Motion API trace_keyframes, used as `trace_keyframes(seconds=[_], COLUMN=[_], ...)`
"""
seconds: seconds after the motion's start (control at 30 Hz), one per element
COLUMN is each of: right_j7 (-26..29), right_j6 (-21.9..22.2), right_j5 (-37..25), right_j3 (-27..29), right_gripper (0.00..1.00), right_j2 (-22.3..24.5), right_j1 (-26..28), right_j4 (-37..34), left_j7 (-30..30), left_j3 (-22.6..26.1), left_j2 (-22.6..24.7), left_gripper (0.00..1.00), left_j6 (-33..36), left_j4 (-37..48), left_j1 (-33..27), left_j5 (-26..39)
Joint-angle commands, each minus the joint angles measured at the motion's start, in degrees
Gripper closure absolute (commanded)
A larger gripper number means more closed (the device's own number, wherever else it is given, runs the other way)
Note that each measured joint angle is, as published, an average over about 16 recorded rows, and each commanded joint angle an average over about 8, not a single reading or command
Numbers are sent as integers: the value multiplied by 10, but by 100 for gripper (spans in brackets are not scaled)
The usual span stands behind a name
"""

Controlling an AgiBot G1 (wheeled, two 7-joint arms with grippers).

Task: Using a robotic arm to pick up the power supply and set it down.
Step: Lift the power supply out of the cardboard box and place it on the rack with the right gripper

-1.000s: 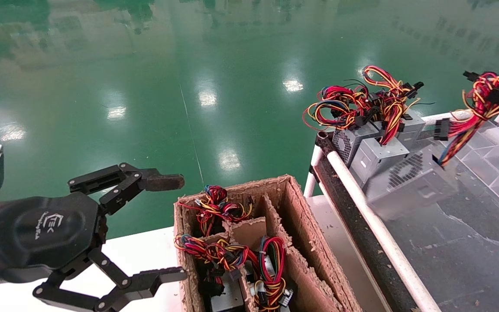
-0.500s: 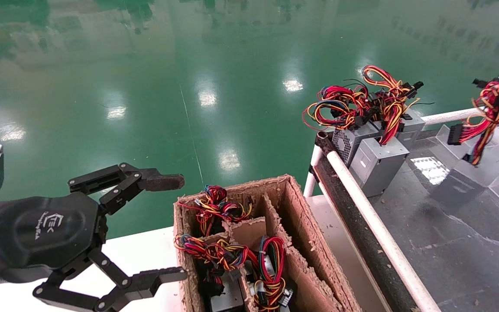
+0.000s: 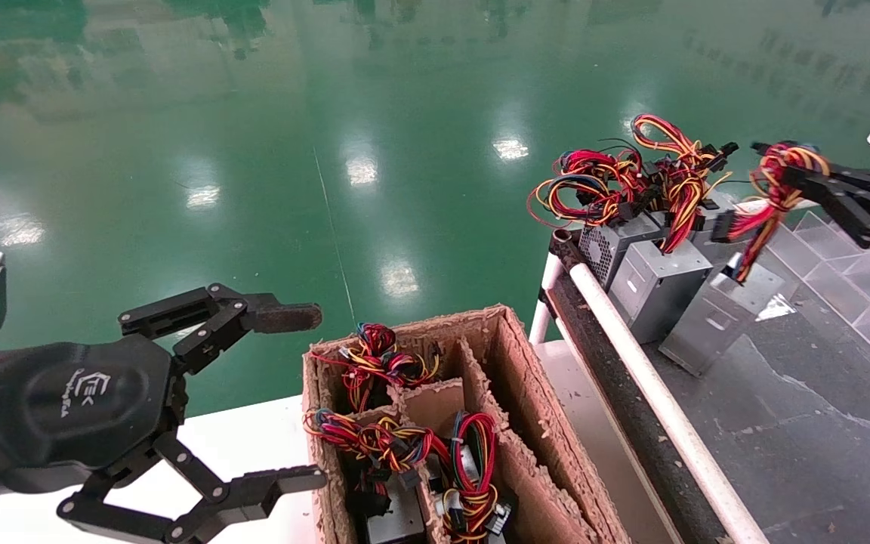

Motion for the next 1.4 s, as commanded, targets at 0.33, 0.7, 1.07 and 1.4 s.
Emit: trace_keyframes(seconds=[0.33,0.7,1.07,1.4], right_j7=[-18,-24,-25,-26], right_j6=[36,51,72,50], right_j5=[-10,-17,-23,-26], right_j3=[-7,-11,-15,-18], right_gripper=[100,100,9,0], right_j2=[-42,-71,-93,-91], right_j1=[30,49,53,56], right_j4=[-22,-37,-50,-49], left_j7=[0,0,0,0], left_j3=[0,0,0,0], left_j2=[0,0,0,0], left_gripper=[0,0,0,0], left_j6=[0,0,0,0], left_j4=[0,0,0,0], left_j1=[0,0,0,0], left_j5=[0,0,0,0])
